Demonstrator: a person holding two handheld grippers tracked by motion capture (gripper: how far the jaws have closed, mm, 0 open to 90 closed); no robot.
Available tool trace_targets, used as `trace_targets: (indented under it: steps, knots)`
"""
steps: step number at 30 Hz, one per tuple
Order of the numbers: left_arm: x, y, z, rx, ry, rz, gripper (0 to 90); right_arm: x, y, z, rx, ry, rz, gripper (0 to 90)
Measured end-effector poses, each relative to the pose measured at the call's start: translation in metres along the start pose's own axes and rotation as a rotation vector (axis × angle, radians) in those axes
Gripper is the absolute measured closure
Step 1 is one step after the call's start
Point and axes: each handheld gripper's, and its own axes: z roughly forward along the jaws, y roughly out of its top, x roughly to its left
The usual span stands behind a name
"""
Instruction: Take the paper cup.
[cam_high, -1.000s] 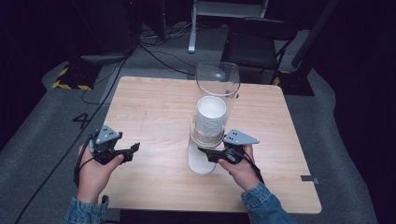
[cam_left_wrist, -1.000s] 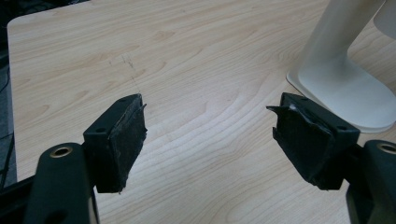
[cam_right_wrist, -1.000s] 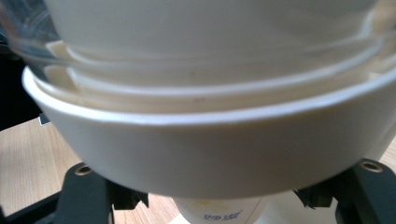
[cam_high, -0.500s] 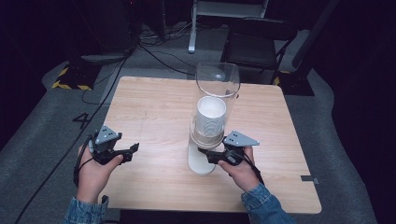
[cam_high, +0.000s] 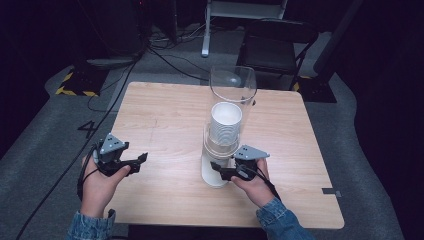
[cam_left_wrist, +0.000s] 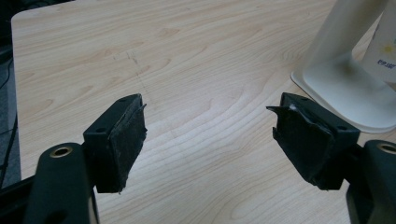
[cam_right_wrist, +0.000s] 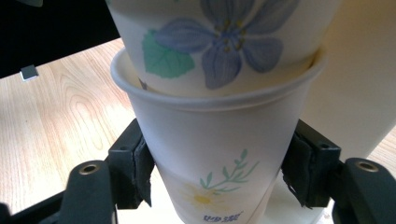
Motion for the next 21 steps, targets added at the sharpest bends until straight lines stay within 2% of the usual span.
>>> trace_targets:
  steps: [11,21]
  knots:
    - [-0.0016,0.0007,0.0021,0.003,-0.003,0.000,24.8,-0.0010,-0.0026,-0.0021,0.021,0.007,0.000,33.0]
    - [-0.0021,0.0020,0.0021,-0.001,-0.005,0.003,24.7,-0.0003,-0.0069,-0.0019,0.076,0.002,-0.012,32.9]
